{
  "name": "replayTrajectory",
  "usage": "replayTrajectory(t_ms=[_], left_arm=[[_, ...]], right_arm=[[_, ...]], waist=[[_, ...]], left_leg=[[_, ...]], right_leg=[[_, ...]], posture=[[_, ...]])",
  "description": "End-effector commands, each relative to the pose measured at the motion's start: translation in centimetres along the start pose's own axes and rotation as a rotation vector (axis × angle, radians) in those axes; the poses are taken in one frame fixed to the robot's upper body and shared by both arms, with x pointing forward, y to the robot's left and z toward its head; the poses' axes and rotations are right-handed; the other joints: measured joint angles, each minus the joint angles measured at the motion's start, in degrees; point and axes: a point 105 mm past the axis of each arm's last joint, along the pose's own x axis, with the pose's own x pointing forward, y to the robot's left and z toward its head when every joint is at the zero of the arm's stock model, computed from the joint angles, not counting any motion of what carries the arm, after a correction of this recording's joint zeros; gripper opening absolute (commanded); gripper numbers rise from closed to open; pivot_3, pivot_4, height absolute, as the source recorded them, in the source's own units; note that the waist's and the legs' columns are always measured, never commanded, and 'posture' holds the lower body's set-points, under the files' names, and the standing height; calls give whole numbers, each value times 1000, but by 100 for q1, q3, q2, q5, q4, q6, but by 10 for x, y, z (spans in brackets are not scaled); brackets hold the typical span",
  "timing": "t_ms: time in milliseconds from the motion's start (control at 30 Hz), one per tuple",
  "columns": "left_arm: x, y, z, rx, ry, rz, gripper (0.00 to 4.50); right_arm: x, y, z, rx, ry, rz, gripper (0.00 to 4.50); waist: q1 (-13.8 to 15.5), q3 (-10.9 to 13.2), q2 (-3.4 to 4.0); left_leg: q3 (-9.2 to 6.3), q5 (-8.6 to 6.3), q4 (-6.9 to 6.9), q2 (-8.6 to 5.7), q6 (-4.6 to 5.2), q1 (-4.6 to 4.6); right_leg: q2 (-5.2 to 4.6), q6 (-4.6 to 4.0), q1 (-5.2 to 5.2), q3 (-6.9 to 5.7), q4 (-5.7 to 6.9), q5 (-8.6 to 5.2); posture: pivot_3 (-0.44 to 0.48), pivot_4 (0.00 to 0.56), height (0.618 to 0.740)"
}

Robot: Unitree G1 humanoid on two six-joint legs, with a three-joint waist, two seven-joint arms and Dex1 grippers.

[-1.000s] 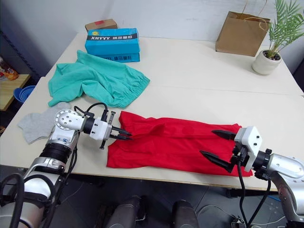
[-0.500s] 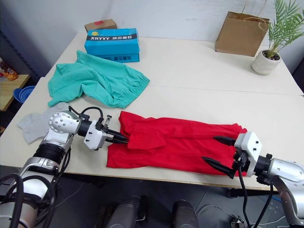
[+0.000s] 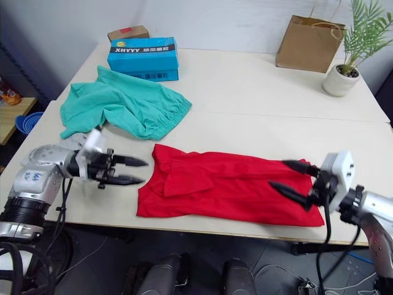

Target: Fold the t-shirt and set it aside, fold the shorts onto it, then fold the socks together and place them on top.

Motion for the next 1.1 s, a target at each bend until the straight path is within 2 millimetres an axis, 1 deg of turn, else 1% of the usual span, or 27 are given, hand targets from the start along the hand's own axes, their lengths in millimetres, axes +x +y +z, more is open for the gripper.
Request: replayTrajectory(t_ms=[33, 67, 100, 133, 167, 200, 233, 267, 300, 333, 400, 433, 500, 533, 633, 700, 767, 900, 967, 1000, 1067, 1100], left_arm=[[18, 4, 36, -20, -185, 69, 1736], [24, 9, 35, -4, -192, 115, 1404], [33, 13, 30, 13, -176, 159, 1109], [45, 24, 19, 37, -155, 245, 830], [55, 32, 9, 41, -141, 317, 463], [62, 36, 3, 41, -132, 361, 167], [69, 39, -4, 38, -124, 388, 0], [79, 40, -15, 45, -85, 418, 0], [86, 40, -23, 57, -57, 437, 0], [96, 36, -36, 43, -15, 426, 0], [103, 32, -47, 64, 23, 427, 0], [102, 35, -50, 66, 28, 471, 0], [93, 48, -58, 41, 38, 591, 0], [88, 53, -65, 44, 71, 633, 0], [74, 55, -93, 46, 203, 667, 0], [64, 58, -102, 15, 227, 707, 0], [59, 60, -106, 3, 242, 727, 0], [65, 55, -103, -4, 228, 681, 0], [66, 56, -101, 1, 227, 672, 0], [65, 57, -101, 3, 226, 675, 0], [62, 59, -98, 12, 213, 675, 0], [65, 58, -84, 36, 146, 648, 0]], right_arm=[[29, 7, -2, -33, 1, -18, 2499], [37, 6, -6, -54, 18, -34, 2112], [45, 7, -9, -75, 22, -39, 1788], [55, 2, -15, -99, 16, -99, 1482], [65, 3, -20, -117, 13, -116, 1079], [71, 4, -23, -129, 10, -123, 769], [78, 8, -29, -142, 31, -109, 411], [85, 12, -39, -152, 61, -114, 55], [90, 13, -47, -160, 82, -122, 22], [89, 8, -59, -180, 120, -166, 22], [80, -5, -74, -228, 165, -251, 22], [74, -12, -76, -245, 166, -292, 22], [58, -27, -86, -246, 203, -355, 22], [49, -34, -88, -261, 213, -384, 22], [13, -59, -91, -277, 248, -493, 22], [-11, -74, -91, -264, 263, -580, 22], [-28, -83, -93, -247, 277, -642, 22], [-65, -96, -108, -229, 343, -734, 22], [-80, -101, -112, -221, 352, -783, 22], [-84, -104, -110, -214, 331, -808, 22], [-86, -108, -101, -197, 263, -834, 22], [-80, -107, -87, -154, 147, -832, 22]], waist=[[17, 0, 0], [18, 0, -1], [13, -1, 0], [2, -1, 0], [1, -3, -3], [2, -3, -3], [2, -3, -3], [1, -3, -4], [-1, -4, -5], [-5, -4, -5], [-5, -4, -5], [-3, -4, -5], [7, -4, -5], [3, -4, -5], [4, -6, -4], [0, -12, 4], [-14, -20, 11], [-36, -45, 39], [-30, -49, 44], [-28, -49, 43], [-30, -49, 43], [-31, -50, 44]], left_leg=[[-1, -4, 0, 0, -9, 0], [0, 0, -1, -5, -7, -4], [2, 7, -3, -7, 4, -4], [5, 9, -5, -9, 8, -4], [12, 8, -6, -9, 8, -5], [15, 9, -7, -9, 8, -4], [21, 9, -4, -10, 8, -5], [25, 11, -6, -10, 8, -8], [25, 13, -6, -9, 7, -8], [25, 14, -2, -9, 6, -6], [28, 16, -4, -8, 4, -8], [34, 16, -5, -8, 4, -8], [34, 18, -4, -7, 5, -8], [32, 18, -2, -7, 6, -6], [32, 18, -5, -7, 5, 3], [31, 15, -8, -7, -1, 12], [31, 13, -9, -5, -3, 15], [35, 17, -16, 3, -8, 25], [38, 17, -16, 4, -9, 27], [39, 17, -16, 4, -8, 27], [39, 17, -16, 4, -8, 27], [40, 17, -16, 4, -7, 26]], right_leg=[[0, 0, 0, 0, -1, 0], [-2, 0, -3, -2, 0, 0], [-2, 0, -3, -2, 0, 0], [-1, 1, -2, -2, 0, 0], [3, 1, -4, -3, 0, 0], [12, 3, 0, -3, 3, 1], [17, 4, -3, -2, 6, 2], [23, 4, -5, -2, 14, 2], [25, 4, -6, -3, 25, 2], [26, 4, -6, -2, 32, 2], [29, 4, -9, -2, 32, 2], [30, 4, -12, -2, 32, 2], [27, 4, -11, -2, 29, 2], [23, 4, -8, 1, 15, 2], [21, 4, -3, 3, 5, 2], [19, 4, 4, 4, 4, 2], [17, 4, 5, 7, 4, 2], [22, 0, 6, 9, 6, 1], [23, -1, 6, 11, 8, 1], [23, -1, 7, 11, 8, 1], [22, -1, 6, 13, 6, 1], [22, -1, 5, 14, 6, 1]], posture=[[0, 150, 740], [0, 150, 740], [0, 150, 740], [0, 150, 740], [0, 150, 740], [0, 150, 740], [0, 150, 740], [0, 150, 740], [0, 150, 740], [0, 150, 740], [0, 150, 740], [0, 150, 740], [0, 150, 740], [0, 150, 740], [0, 150, 740], [0, 150, 740], [0, 150, 740], [0, 150, 740], [0, 150, 740], [0, 150, 740], [0, 150, 740], [0, 150, 740]])
